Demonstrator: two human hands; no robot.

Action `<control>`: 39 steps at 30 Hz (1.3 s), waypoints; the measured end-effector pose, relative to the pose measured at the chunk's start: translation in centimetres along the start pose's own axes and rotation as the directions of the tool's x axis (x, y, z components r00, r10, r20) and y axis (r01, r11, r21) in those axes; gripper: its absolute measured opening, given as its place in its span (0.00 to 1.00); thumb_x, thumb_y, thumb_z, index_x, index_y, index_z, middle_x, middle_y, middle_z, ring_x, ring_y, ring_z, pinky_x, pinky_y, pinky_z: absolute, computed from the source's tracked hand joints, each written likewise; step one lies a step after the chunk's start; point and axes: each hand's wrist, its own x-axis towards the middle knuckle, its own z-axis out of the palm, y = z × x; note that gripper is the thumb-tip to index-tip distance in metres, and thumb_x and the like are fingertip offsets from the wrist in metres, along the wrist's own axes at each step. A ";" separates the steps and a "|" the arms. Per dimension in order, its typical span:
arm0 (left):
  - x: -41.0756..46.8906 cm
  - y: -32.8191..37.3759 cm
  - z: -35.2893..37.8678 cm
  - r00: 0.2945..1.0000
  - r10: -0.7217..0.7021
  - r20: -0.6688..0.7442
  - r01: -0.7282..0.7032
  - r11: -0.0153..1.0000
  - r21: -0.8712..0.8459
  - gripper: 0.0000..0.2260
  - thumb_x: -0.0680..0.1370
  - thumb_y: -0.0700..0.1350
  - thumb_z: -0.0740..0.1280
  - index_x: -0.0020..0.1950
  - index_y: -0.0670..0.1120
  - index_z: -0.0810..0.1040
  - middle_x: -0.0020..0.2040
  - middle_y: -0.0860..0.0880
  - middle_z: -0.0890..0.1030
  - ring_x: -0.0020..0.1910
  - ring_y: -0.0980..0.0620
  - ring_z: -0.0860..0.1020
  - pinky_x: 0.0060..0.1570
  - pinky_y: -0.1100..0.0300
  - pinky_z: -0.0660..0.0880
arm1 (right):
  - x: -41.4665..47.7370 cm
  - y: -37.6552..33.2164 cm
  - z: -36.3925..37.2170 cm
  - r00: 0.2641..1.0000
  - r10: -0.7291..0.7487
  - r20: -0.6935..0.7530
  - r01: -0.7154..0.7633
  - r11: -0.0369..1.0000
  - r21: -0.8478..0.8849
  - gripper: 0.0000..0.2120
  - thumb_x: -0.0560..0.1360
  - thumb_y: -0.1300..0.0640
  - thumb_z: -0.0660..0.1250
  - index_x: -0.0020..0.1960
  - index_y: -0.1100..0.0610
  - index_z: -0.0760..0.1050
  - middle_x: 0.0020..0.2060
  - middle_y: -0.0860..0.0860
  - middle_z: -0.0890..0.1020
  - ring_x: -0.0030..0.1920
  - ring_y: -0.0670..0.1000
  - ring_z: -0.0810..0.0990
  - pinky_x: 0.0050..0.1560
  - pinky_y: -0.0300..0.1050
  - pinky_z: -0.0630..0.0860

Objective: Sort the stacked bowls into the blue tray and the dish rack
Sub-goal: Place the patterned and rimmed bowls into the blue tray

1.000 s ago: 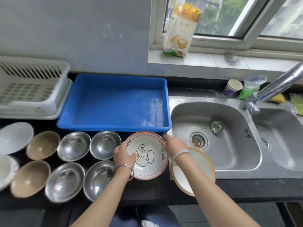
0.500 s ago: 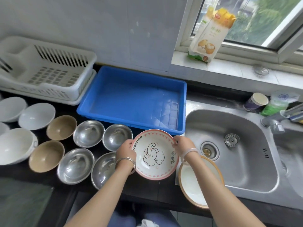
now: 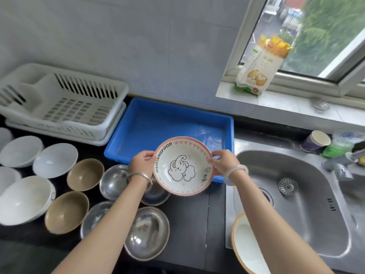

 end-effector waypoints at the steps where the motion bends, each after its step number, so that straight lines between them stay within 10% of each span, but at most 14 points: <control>1: 1.1 0.1 -0.3 1.000 -0.013 0.004 0.013 1.000 -0.015 0.06 0.72 0.47 0.70 0.46 0.47 0.80 0.46 0.46 0.83 0.43 0.47 0.81 0.46 0.58 0.78 | 0.7 -0.6 0.5 1.000 0.009 -0.007 -0.009 0.999 0.034 0.08 0.75 0.58 0.65 0.52 0.56 0.79 0.39 0.57 0.85 0.38 0.56 0.85 0.40 0.49 0.83; 8: 8.6 -0.2 -1.9 0.980 -0.178 0.093 0.190 0.970 -0.149 0.10 0.75 0.41 0.63 0.55 0.46 0.78 0.47 0.42 0.80 0.42 0.43 0.79 0.43 0.49 0.80 | 6.3 -4.5 5.2 0.992 0.102 -0.073 -0.083 0.970 0.230 0.09 0.75 0.60 0.64 0.55 0.59 0.77 0.29 0.54 0.80 0.29 0.54 0.80 0.37 0.48 0.82; 18: 15.9 -1.0 -2.4 0.989 -0.143 0.032 0.141 0.989 0.044 0.13 0.74 0.36 0.55 0.34 0.44 0.75 0.34 0.46 0.74 0.33 0.48 0.68 0.35 0.57 0.64 | 12.0 -7.3 11.4 0.962 0.271 -0.027 -0.240 0.891 0.385 0.12 0.76 0.59 0.64 0.59 0.57 0.74 0.32 0.55 0.80 0.30 0.57 0.80 0.42 0.53 0.82; 39: 16.7 -3.4 -2.6 0.885 -0.391 0.254 0.464 0.792 -0.398 0.12 0.79 0.36 0.59 0.62 0.41 0.73 0.60 0.39 0.76 0.59 0.39 0.76 0.47 0.50 0.76 | 9.1 -5.4 14.6 0.963 0.124 0.237 -0.263 0.601 0.755 0.24 0.75 0.61 0.66 0.66 0.42 0.65 0.47 0.54 0.82 0.41 0.55 0.84 0.43 0.44 0.82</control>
